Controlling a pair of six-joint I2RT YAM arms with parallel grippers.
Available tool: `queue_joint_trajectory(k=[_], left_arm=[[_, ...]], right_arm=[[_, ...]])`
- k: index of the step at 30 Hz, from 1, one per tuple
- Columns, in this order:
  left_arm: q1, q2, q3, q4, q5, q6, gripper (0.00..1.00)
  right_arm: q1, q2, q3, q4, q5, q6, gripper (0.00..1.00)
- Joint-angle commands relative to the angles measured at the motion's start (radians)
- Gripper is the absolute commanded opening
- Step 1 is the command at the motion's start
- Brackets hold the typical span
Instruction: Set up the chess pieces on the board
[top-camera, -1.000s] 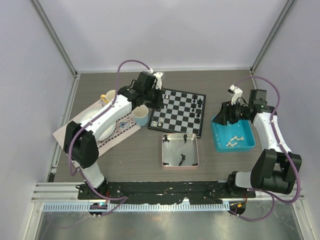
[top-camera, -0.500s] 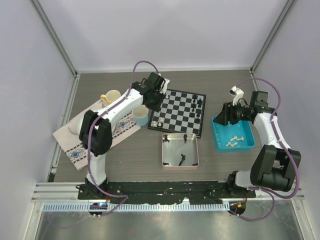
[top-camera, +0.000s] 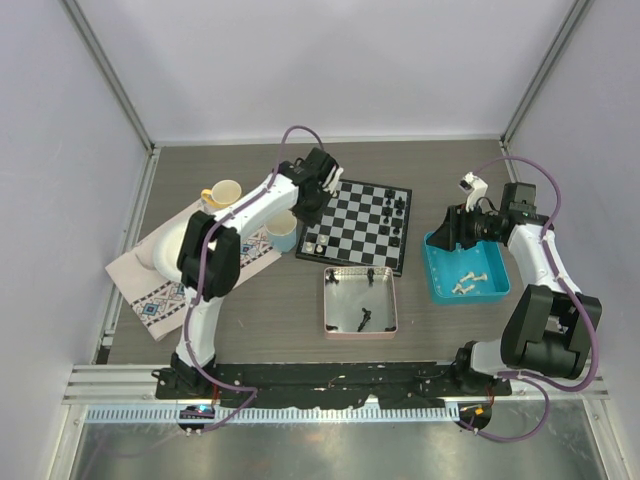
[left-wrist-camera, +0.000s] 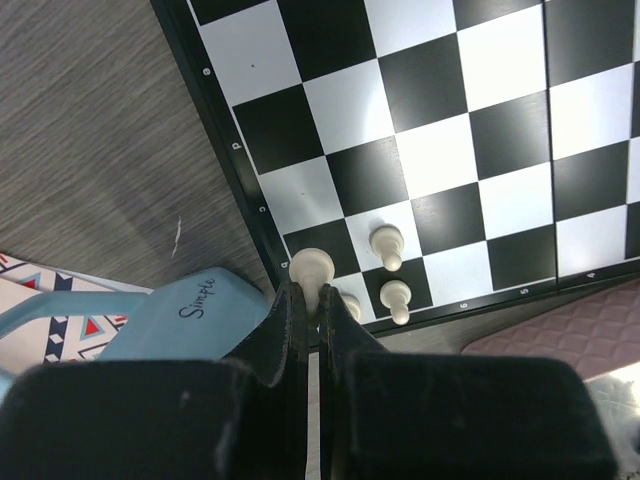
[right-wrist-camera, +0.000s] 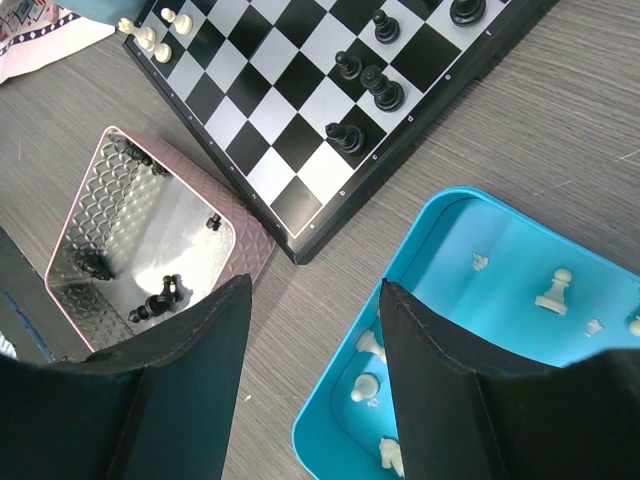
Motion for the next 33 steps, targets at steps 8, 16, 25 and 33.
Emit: queue_joint_trajectory(k=[8,16,25,33], left_arm=[[0.003,0.073,0.085,-0.079,0.004,0.043,0.0],[0.001,0.088,0.09,-0.088,0.012,0.043,0.01],[0.001,0.105,0.1,-0.103,0.023,0.043,0.04],[0.003,0.117,0.103,-0.116,0.029,0.043,0.06]], right_arm=[[-0.012,0.013,-0.007,0.028,-0.031,-0.02,0.6],[-0.015,0.015,-0.007,0.028,-0.032,-0.02,0.59],[-0.02,0.016,-0.009,0.028,-0.035,-0.019,0.6],[-0.023,0.018,-0.009,0.028,-0.035,-0.02,0.6]])
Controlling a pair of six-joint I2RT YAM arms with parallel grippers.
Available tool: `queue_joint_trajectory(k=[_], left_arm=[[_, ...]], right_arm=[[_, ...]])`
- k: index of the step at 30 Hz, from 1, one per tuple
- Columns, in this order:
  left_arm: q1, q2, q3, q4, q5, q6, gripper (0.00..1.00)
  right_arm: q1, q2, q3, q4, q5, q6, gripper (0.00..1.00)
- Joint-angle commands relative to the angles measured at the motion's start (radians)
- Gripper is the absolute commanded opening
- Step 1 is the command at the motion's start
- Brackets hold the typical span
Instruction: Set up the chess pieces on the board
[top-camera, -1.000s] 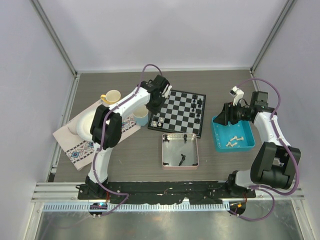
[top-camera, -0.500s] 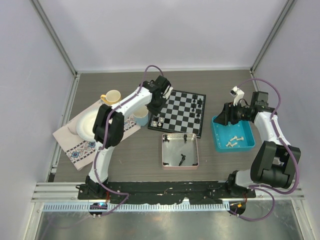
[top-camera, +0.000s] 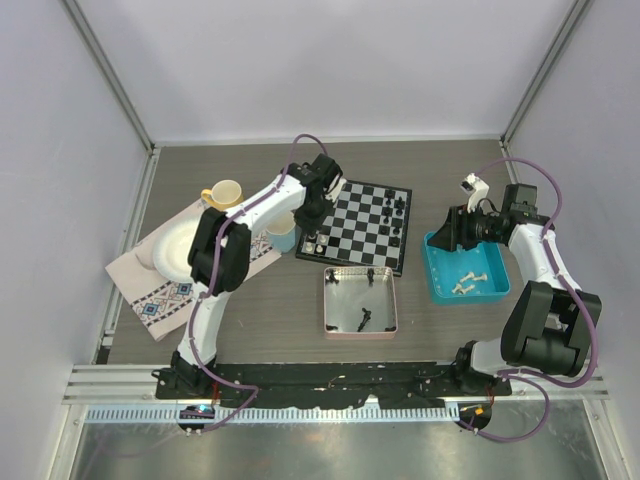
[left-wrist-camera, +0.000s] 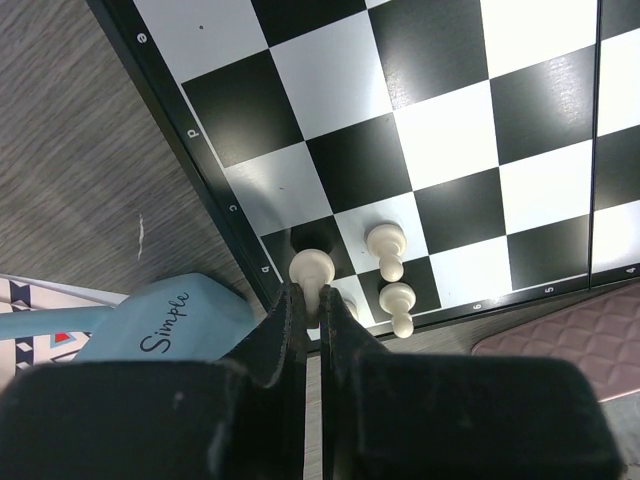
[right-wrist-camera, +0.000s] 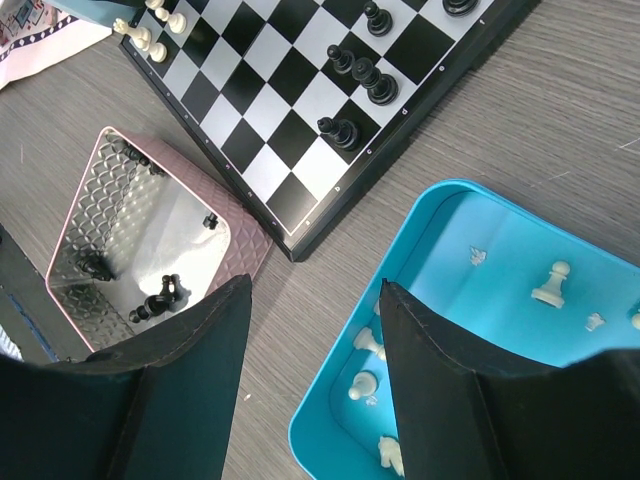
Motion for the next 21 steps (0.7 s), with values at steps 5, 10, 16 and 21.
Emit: queue_joint_trajectory(k=[5,10,16,21], left_arm=[[0.002,0.015,0.041,-0.024,0.008,0.014,0.09],[0.002,0.021,0.043,-0.016,0.002,0.011,0.1],[0.002,0.029,0.049,-0.018,0.002,0.006,0.11],[0.002,0.033,0.05,-0.021,-0.004,0.009,0.13]], right_arm=[[-0.008,-0.002,-0.005,0.024,-0.029,-0.02,0.6],[-0.01,-0.004,-0.004,0.024,-0.03,-0.02,0.6],[-0.013,-0.001,-0.004,0.024,-0.038,-0.02,0.6],[-0.016,0.003,0.0,0.02,-0.044,-0.02,0.6]])
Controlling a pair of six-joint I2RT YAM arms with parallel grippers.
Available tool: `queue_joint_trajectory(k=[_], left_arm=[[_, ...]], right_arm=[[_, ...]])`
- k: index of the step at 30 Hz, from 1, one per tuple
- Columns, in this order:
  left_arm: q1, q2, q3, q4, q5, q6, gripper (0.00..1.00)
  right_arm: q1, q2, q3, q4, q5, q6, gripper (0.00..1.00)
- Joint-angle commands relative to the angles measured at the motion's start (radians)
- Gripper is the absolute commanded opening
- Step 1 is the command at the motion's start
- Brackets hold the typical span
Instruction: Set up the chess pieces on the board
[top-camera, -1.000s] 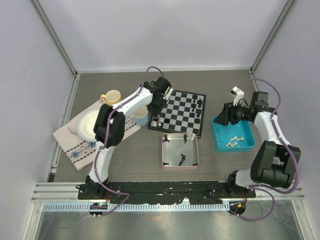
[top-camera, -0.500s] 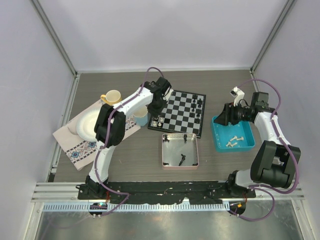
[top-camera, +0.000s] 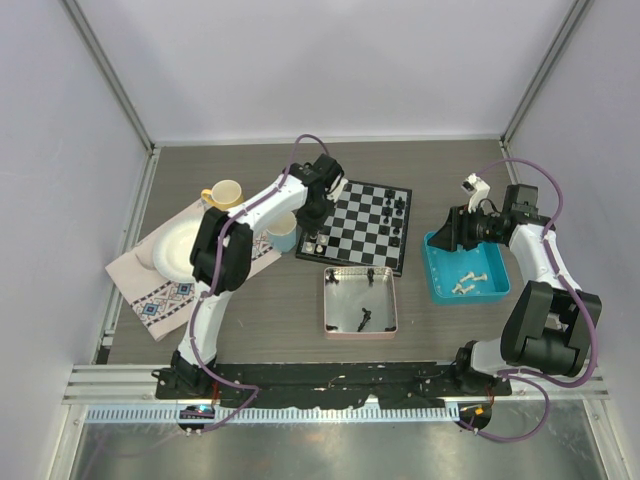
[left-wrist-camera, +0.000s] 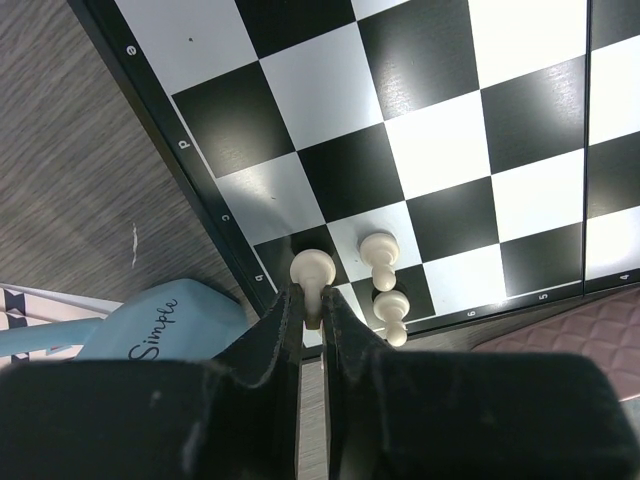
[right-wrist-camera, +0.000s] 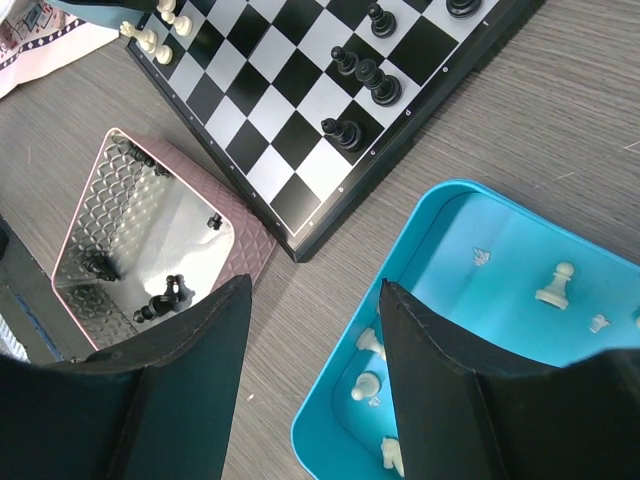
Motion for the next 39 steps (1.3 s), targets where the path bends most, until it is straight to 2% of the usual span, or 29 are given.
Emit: queue_joint_trajectory(k=[1,13,22,39], left_arm=[[0.007,0.017,0.031,-0.017,-0.011,0.009,0.13],[0.004,0.028,0.037,-0.033,-0.026,0.017,0.14],[0.001,0.023,0.049,-0.037,-0.038,0.017,0.25],[-0.008,-0.006,0.116,-0.062,-0.028,-0.003,0.31]], right_arm=[[-0.007,0.003,0.002,0.019,-0.033,-0.02,0.6],[-0.014,0.001,0.002,0.018,-0.041,-0.02,0.6],[-0.017,0.001,0.004,0.016,-0.044,-0.022,0.6],[-0.018,0.004,0.005,0.009,-0.053,-0.026,0.6]])
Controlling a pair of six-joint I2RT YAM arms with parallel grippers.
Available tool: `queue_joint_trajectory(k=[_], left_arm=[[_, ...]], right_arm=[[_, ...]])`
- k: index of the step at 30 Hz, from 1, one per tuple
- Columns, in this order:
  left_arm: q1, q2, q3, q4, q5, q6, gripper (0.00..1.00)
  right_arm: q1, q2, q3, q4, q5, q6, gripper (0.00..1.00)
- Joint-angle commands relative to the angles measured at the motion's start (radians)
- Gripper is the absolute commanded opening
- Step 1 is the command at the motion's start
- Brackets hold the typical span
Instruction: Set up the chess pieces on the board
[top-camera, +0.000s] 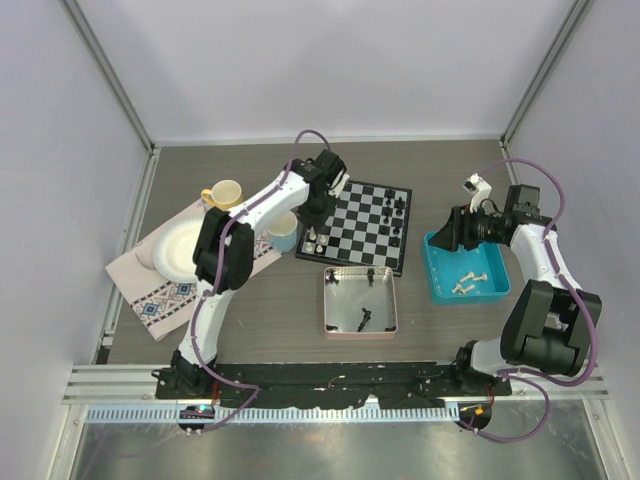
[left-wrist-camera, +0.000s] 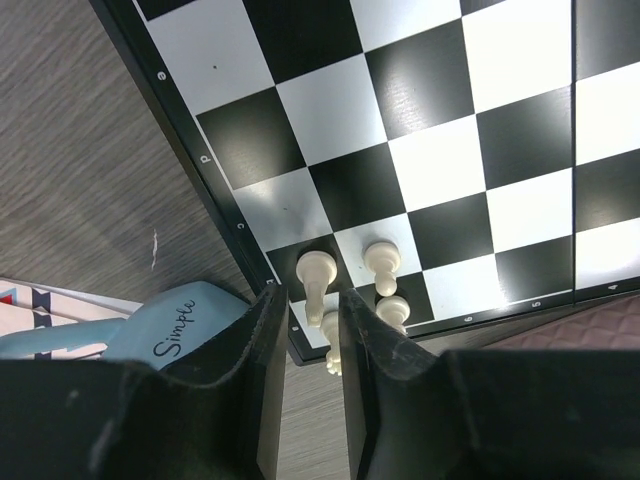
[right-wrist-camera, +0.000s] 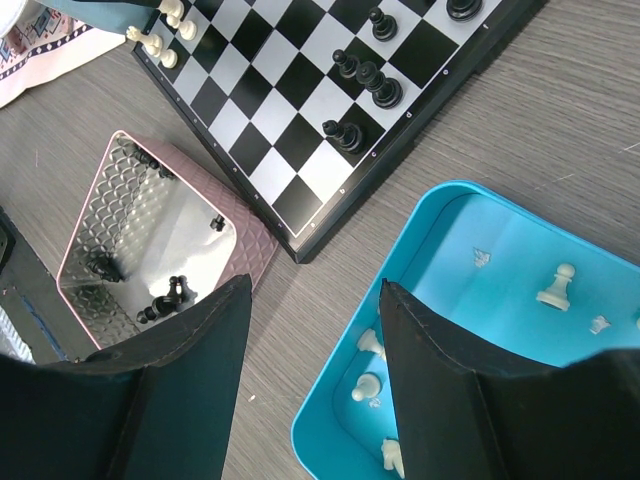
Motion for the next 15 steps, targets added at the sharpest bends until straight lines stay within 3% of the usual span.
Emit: queue_joint_trajectory(k=[1,8,15], left_arm=[[-0.005,-0.036,0.049,-0.025,-0.002,-0.004,0.31],[-0.005,-0.07,0.09,-0.034,0.008,-0.022,0.34],[-0.005,-0.18,0.081,0.064,0.018,-0.054,0.61]], right_arm=[[-0.005,-0.003,0.006,0.009,-0.031,-0.023,0.6],[-0.005,-0.003,0.007,0.005,-0.032,-0.028,0.6],[-0.007,-0.018,0.016,-0.032,0.001,-0.068,0.6]])
